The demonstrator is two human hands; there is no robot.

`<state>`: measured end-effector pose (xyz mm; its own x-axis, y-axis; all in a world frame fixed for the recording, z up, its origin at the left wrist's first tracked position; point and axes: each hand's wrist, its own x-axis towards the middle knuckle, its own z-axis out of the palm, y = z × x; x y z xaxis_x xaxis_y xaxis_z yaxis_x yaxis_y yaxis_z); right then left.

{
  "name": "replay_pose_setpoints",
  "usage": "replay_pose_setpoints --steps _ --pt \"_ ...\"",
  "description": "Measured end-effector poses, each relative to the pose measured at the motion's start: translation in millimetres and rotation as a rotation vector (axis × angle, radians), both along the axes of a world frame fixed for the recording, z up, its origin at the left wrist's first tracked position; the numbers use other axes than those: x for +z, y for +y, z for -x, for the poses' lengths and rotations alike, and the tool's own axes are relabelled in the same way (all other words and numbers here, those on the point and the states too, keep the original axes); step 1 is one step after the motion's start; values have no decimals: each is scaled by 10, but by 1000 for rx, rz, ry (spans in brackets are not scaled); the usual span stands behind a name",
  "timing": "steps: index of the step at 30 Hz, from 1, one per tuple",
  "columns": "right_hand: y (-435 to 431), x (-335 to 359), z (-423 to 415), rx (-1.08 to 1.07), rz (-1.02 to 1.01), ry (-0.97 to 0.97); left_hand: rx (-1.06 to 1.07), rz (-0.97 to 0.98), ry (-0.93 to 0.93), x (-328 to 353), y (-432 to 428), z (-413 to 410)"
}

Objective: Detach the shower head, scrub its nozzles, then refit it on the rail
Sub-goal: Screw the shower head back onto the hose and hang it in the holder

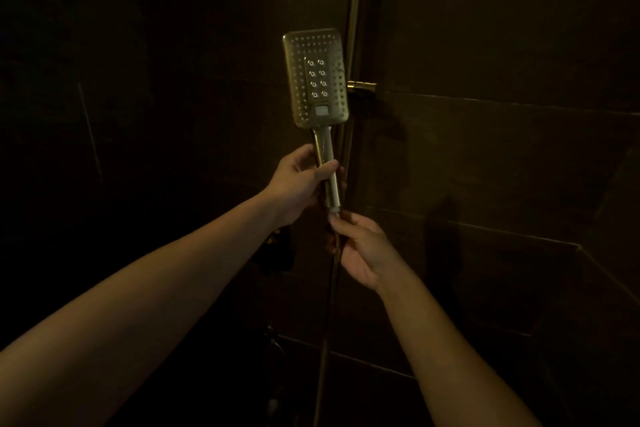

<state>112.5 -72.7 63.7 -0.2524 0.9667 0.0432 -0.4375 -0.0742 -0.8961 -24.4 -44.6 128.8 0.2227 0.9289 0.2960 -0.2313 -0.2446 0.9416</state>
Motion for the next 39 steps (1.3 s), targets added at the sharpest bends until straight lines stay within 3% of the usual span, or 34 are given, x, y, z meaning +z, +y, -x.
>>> replay_pose_setpoints --steps 5,13,17,22,26,29,32,39 --pt "20 -61 17 -146 16 46 -9 -3 11 35 -3 -60" --pt "-84 -2 -36 9 -11 -64 -115 69 -85 23 -19 -72" --pt "-75 -9 -16 63 -17 16 -184 222 -161 70 -46 -153" --pt "-99 3 -29 237 4 105 -233 243 -150 158 -24 -164" --pt "-120 7 -42 174 25 -19 22 260 -140 -24 85 -197" --pt "-100 -49 7 34 13 -132 93 236 -89 -106 141 -181" --pt "-69 -105 53 -108 7 -128 103 199 -92 -103 155 -175" --pt "-119 -182 149 -98 -40 -124 7 219 -230 106 176 -159"
